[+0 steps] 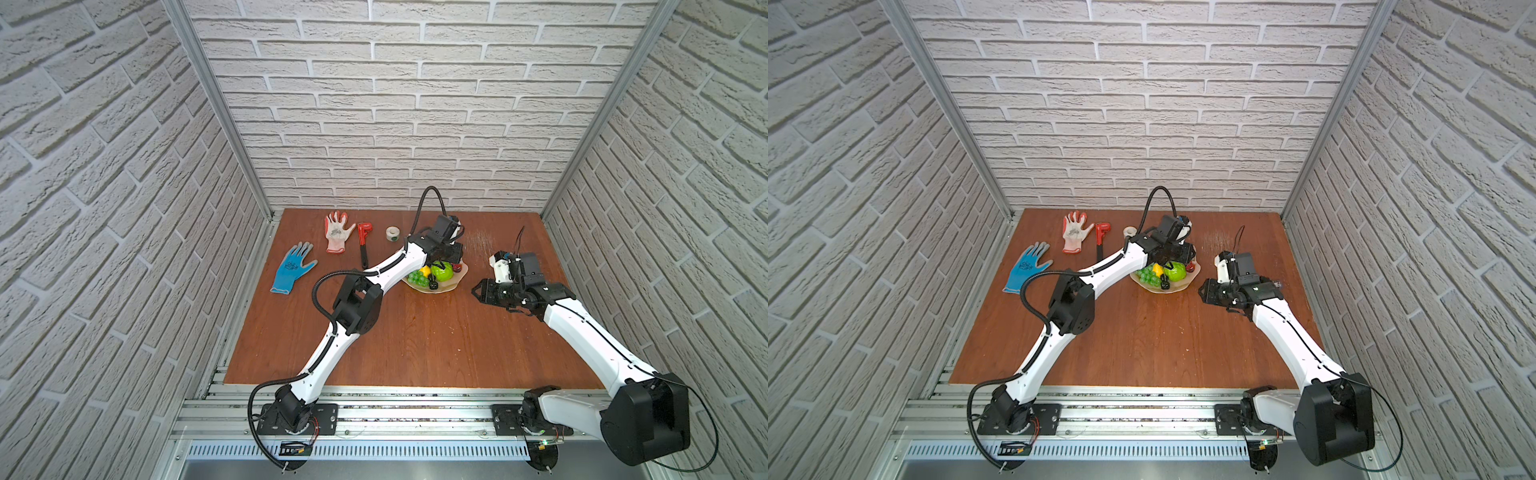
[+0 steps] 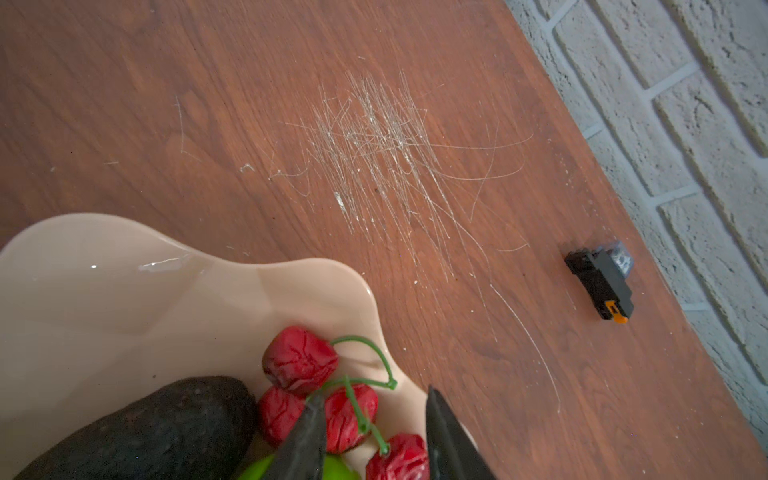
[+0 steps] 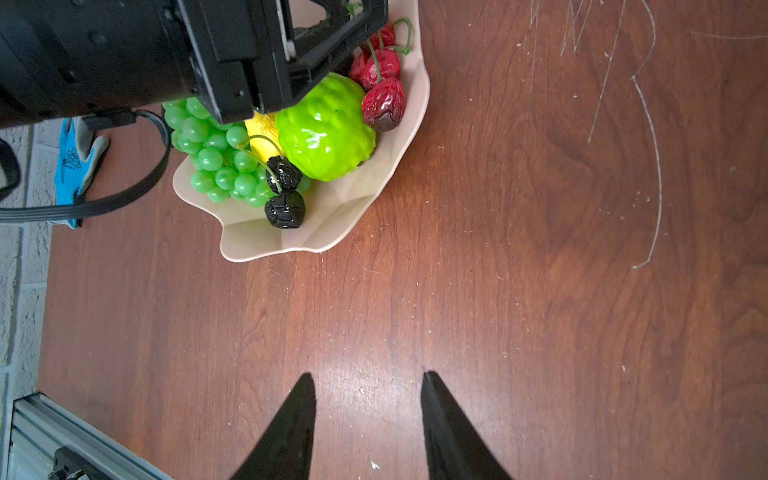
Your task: Place and organize the fake fruits in the fruit bowl
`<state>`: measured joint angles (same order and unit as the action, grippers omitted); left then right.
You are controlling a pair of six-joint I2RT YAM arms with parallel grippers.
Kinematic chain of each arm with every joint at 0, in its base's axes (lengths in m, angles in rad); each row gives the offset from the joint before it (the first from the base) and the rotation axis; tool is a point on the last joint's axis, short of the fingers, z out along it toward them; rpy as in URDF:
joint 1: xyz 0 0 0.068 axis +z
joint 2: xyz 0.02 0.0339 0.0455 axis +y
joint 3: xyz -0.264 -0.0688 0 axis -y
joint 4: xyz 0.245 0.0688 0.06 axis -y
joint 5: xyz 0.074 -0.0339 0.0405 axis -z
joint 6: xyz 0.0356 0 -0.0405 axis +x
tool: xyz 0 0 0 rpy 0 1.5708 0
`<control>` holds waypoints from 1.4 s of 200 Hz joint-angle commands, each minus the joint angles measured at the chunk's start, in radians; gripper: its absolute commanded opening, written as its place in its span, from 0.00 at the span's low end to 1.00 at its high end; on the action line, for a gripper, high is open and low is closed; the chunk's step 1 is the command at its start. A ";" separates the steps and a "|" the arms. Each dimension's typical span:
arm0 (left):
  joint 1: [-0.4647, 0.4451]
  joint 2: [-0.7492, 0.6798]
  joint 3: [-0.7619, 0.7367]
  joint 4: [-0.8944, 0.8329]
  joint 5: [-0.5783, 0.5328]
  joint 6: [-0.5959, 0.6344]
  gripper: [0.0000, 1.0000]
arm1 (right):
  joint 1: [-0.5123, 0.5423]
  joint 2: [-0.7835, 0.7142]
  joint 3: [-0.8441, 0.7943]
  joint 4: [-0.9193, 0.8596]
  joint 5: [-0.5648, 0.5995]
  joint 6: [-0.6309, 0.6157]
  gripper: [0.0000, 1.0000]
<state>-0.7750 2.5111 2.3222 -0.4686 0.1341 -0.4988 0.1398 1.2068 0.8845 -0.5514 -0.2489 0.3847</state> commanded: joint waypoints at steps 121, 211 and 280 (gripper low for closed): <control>0.298 -0.824 -0.784 0.051 -0.088 0.026 0.98 | -0.002 0.086 0.347 -0.002 0.109 -0.174 0.59; 0.668 -1.272 -1.527 0.481 -0.243 0.351 0.98 | -0.017 -0.081 -0.019 0.524 0.363 -0.416 1.00; 0.746 -1.181 -1.842 0.949 -0.348 0.435 0.98 | -0.090 -0.057 -0.459 1.014 0.403 -0.375 1.00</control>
<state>-0.0402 1.2778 0.5312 0.1715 -0.1642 -0.1246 0.0624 1.1252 0.4873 0.1898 0.1326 0.0116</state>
